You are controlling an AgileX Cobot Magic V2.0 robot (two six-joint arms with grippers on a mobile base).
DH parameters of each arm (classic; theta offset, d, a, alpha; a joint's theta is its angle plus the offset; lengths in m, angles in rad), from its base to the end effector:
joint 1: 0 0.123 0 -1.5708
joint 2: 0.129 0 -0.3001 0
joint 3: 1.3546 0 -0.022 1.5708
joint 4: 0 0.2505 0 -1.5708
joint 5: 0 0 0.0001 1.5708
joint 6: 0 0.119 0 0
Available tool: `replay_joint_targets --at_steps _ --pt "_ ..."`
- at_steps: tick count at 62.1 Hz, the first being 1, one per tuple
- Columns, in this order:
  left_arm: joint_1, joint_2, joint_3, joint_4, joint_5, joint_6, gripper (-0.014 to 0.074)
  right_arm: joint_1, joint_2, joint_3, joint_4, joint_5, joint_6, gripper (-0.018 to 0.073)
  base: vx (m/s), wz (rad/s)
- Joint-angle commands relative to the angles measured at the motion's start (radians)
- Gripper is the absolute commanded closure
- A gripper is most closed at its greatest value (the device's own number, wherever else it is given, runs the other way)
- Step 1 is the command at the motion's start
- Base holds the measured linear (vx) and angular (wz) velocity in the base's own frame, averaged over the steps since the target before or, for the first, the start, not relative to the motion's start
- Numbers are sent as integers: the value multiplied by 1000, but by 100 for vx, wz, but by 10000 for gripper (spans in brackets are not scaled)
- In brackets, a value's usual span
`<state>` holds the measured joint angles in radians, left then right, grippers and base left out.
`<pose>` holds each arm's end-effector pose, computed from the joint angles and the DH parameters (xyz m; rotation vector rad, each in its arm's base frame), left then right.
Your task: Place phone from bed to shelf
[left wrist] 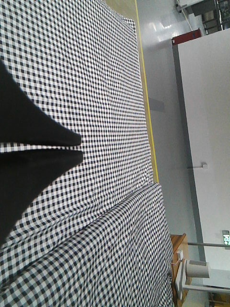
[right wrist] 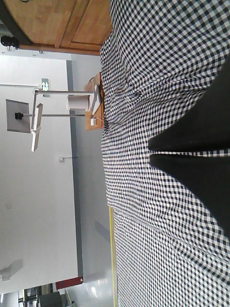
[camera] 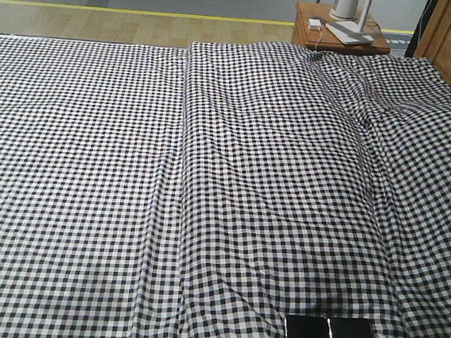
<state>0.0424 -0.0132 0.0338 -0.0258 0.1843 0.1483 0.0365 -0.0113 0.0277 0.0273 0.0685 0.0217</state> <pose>0.0685 0.0023 0.1822 0.0716 1.6883 0.1200 0.0692 0.0028 0.1981 0.0083 1.5689 0.0686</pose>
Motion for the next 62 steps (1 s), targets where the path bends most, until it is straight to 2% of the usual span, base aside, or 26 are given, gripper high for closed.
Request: replay_joint_targets --at_steps 1,62 --pt "-4 -13 -21 -9 -72 -6 595 -3 -8 5 -8 -75 0 569 0 0" --pt "-4 -13 -21 -9 -72 -6 595 -3 -8 5 -8 -75 0 569 0 0"
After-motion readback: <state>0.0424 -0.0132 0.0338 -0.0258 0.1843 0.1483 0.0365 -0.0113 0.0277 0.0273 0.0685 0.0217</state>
